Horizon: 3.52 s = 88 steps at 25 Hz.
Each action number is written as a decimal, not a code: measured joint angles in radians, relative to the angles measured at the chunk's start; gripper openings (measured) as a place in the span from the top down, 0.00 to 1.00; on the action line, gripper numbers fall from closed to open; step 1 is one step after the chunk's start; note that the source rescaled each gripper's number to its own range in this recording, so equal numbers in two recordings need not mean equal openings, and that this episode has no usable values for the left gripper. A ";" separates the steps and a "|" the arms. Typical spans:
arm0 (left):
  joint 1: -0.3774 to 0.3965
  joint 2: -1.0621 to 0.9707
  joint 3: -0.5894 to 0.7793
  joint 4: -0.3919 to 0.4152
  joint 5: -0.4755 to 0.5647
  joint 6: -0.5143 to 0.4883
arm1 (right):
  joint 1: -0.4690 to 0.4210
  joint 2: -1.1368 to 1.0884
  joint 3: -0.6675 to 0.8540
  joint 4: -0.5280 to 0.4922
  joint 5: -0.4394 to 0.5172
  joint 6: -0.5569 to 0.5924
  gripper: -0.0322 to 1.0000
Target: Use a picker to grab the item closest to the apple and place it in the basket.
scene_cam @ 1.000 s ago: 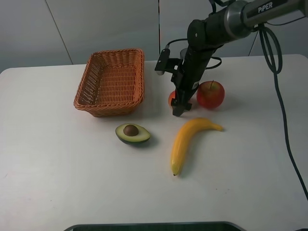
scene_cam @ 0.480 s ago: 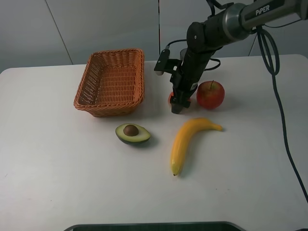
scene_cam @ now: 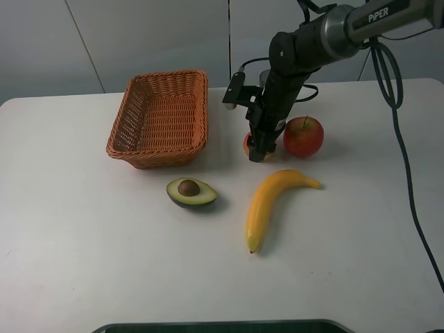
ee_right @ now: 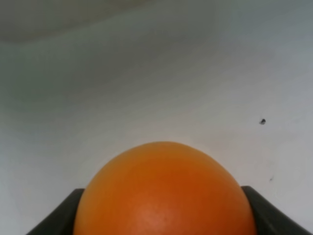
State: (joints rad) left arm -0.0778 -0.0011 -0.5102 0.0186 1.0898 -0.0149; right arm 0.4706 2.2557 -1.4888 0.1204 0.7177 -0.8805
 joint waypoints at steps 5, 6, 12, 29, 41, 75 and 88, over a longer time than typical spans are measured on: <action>0.000 0.000 0.000 0.000 0.000 0.000 | 0.000 0.000 0.000 0.000 0.000 0.000 0.97; 0.000 0.000 0.000 0.000 0.000 0.000 | 0.000 0.000 0.000 0.000 0.000 0.000 0.97; 0.000 0.000 0.000 0.000 0.000 0.000 | 0.000 0.000 0.000 0.000 0.000 0.000 0.97; 0.000 0.000 0.000 0.000 0.000 0.000 | -0.001 -0.226 0.000 0.045 0.230 0.099 0.97; 0.000 0.000 0.000 0.000 0.000 0.000 | 0.158 -0.486 0.012 0.084 0.150 0.528 0.97; 0.000 0.000 0.000 0.000 -0.002 0.002 | 0.255 -0.115 0.013 0.180 -0.518 0.634 0.93; 0.000 0.000 0.000 0.000 -0.002 0.002 | 0.255 -0.136 0.013 0.183 -0.501 0.654 0.01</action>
State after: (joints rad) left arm -0.0778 -0.0011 -0.5102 0.0186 1.0879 -0.0130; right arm 0.7253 2.1194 -1.4759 0.3036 0.2165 -0.2262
